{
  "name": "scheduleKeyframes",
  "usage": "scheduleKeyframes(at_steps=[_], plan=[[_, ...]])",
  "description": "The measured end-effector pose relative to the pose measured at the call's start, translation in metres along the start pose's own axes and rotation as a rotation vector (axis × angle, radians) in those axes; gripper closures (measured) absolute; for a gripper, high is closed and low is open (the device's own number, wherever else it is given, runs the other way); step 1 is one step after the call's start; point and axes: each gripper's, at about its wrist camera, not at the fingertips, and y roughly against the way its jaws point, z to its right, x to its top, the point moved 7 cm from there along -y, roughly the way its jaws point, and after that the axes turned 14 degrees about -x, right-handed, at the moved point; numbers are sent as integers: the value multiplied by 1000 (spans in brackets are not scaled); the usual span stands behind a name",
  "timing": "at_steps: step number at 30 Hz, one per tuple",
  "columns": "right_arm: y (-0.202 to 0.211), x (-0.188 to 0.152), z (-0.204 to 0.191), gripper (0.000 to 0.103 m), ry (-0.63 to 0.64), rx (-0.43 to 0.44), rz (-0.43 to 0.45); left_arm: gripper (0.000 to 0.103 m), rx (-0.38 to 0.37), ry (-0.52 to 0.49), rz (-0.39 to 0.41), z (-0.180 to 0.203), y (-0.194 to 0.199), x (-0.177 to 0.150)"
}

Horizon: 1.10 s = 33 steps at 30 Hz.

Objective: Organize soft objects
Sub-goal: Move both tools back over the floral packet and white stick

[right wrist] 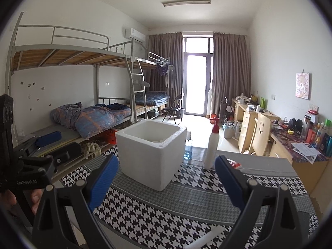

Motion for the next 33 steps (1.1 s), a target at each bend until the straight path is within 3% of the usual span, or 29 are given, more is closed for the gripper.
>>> scheduleKeyframes(at_steps=[33], plan=[[7,-36,46,7,-65,-113,-56,1,-161,-26,-82,44,-26,-24]])
